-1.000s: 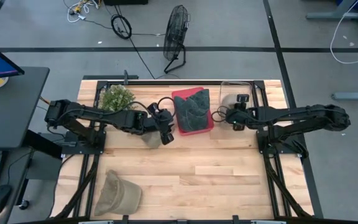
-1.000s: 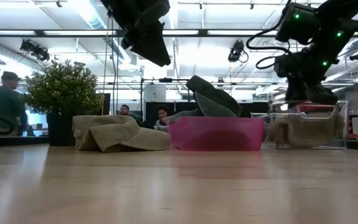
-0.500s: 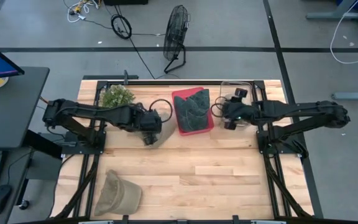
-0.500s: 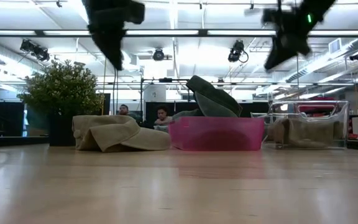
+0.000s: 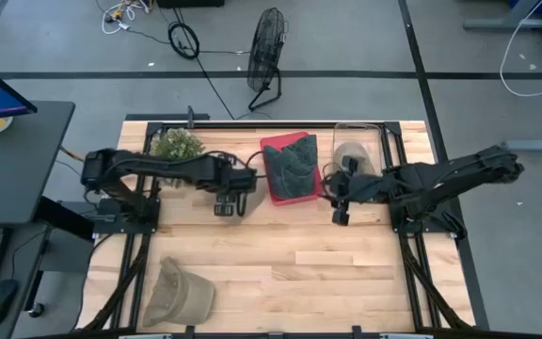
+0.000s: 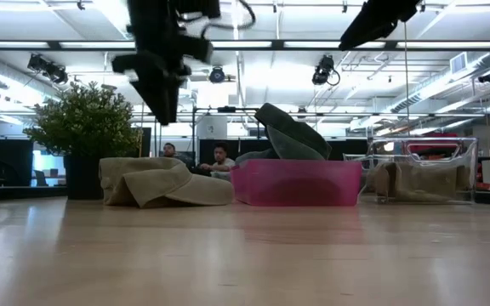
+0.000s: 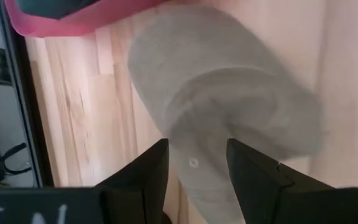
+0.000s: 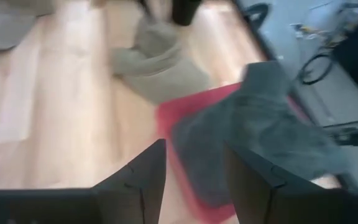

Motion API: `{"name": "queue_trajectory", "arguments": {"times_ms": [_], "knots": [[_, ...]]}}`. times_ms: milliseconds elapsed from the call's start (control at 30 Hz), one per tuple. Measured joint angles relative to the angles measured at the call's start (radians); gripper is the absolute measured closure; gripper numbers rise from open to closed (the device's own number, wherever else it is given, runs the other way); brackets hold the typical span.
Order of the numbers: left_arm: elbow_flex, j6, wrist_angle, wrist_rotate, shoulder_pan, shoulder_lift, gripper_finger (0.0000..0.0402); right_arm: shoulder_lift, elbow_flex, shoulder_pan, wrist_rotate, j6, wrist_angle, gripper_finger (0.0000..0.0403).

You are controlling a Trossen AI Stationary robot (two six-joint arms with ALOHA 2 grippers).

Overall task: Pick & Place hat
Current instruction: Put the top brown cap into the transparent bin

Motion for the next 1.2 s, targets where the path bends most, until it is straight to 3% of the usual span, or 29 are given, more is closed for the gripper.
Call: {"name": "queue_trajectory", "arguments": {"times_ms": [300, 533, 800, 967, 1200], "knots": [[0.0, 0.109, 0.005, 0.028, 0.07, 0.175, 0.0236, 0.099, 0.0, 0.097, -0.041, -0.002, 0.001, 0.0243], [0.0, 0.12, 0.015, -0.063, 0.101, 0.268, 0.0236, 0.166, 0.0, 0.12, -0.04, -0.002, 0.003, 0.0243], [0.01, 0.092, -0.046, -0.081, 0.065, 0.233, 0.0236, 0.195, -0.001, 0.134, -0.04, -0.001, 0.007, 0.0243], [0.023, 0.135, -0.008, -0.084, 0.056, 0.217, 0.0236, 0.194, -0.001, 0.134, -0.039, 0.002, 0.014, 0.0243], [-0.028, 0.243, 0.105, -0.088, 0.123, 0.228, 0.0236, 0.194, -0.001, 0.134, -0.04, 0.004, 0.031, 0.0243]]}}
